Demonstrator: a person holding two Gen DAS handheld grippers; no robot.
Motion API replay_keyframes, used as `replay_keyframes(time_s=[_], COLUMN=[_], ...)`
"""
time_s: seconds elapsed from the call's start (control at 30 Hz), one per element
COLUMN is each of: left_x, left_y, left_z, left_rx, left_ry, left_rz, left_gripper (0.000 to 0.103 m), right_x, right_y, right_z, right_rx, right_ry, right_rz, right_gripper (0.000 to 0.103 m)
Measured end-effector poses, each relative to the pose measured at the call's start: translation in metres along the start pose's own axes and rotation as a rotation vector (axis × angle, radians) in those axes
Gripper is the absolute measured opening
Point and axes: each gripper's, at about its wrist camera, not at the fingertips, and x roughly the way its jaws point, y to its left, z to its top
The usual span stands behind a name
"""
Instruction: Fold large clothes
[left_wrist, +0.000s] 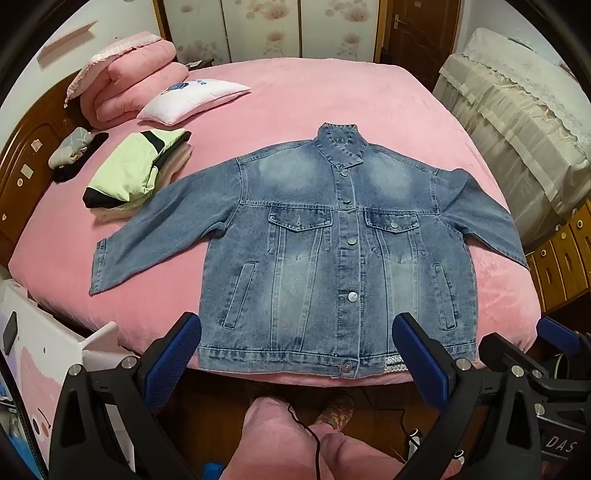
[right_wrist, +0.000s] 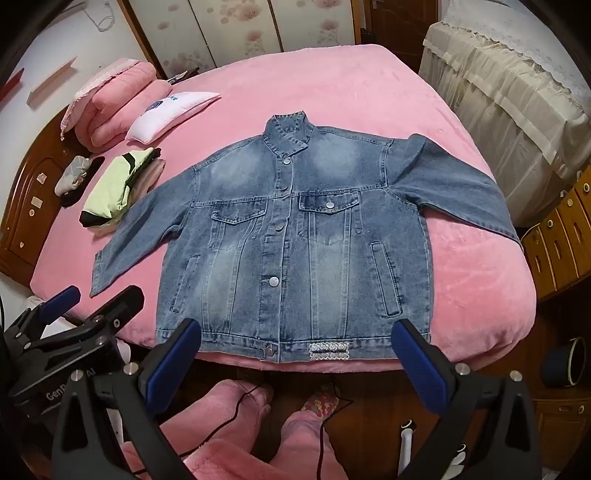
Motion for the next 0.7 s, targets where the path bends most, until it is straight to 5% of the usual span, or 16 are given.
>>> replay_keyframes(time_s=[0.7], left_x=[-0.0001], left_y=[0.0], left_z=[-0.0002], left_rx=[0.0], left_ry=[0.001], left_rz=[-0.006], left_gripper=[0.102], right_x=[0.0036], right_y=[-0.0008], right_z=[0.002], right_rx=[0.0], right_ry=[0.015], right_rz=[-0.005], right_gripper=[0.103])
